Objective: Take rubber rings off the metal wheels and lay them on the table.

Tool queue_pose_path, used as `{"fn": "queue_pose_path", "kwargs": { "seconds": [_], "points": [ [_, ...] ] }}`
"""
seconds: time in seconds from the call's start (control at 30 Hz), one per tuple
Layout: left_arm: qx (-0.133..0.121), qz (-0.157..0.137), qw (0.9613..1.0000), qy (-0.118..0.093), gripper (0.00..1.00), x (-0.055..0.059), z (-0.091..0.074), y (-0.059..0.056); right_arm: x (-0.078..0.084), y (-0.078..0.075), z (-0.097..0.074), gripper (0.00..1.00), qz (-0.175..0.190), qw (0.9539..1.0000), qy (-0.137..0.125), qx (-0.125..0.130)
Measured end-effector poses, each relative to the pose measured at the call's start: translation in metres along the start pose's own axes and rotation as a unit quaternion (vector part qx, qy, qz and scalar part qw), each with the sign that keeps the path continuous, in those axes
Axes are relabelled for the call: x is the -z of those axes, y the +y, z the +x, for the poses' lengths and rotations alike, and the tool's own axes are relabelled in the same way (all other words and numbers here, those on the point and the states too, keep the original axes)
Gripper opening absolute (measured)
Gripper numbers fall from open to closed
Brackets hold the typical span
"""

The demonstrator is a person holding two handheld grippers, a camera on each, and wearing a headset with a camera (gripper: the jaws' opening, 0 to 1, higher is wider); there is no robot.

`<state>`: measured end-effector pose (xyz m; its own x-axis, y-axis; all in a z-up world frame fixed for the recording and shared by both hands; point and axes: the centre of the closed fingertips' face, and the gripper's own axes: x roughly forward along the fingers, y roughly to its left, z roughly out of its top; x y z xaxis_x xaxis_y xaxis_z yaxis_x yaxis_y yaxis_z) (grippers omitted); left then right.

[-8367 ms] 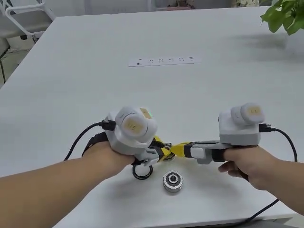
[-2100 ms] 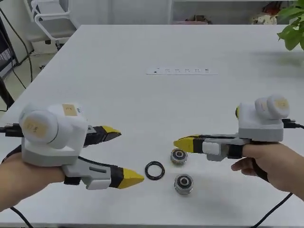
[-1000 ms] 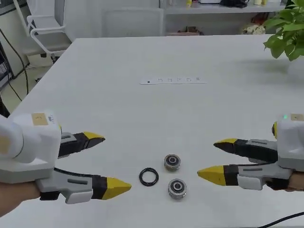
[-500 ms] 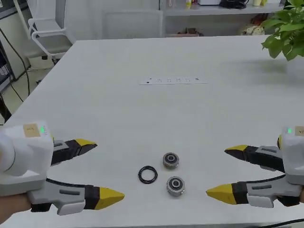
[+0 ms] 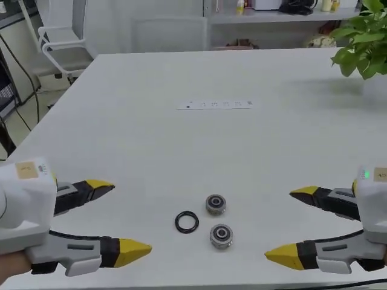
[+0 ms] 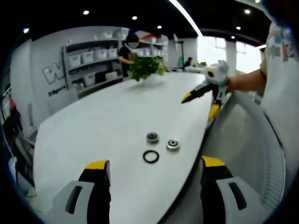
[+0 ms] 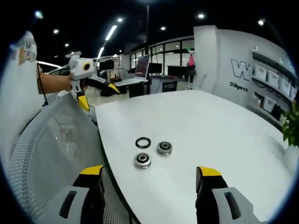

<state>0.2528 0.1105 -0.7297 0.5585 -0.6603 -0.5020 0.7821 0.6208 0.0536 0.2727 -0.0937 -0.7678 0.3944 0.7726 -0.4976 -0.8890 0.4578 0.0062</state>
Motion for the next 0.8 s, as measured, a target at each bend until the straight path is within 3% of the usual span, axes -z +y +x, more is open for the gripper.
{"fn": "queue_pose_path", "kwargs": {
  "seconds": [0.4, 0.8],
  "points": [
    [-0.008, -0.002, 1.0, 0.004, 0.8, 0.0033, -0.0033, 0.0015, 0.0036, -0.0052, -0.0026, 0.8, -0.014, 0.9998, 0.011, 0.005],
    [-0.012, -0.002, 0.9999, 0.0, 0.8, -0.0005, -0.003, 0.0046, 0.0055, -0.0099, -0.0045, 0.8, -0.019, 0.9996, 0.016, 0.012]
  ]
}}
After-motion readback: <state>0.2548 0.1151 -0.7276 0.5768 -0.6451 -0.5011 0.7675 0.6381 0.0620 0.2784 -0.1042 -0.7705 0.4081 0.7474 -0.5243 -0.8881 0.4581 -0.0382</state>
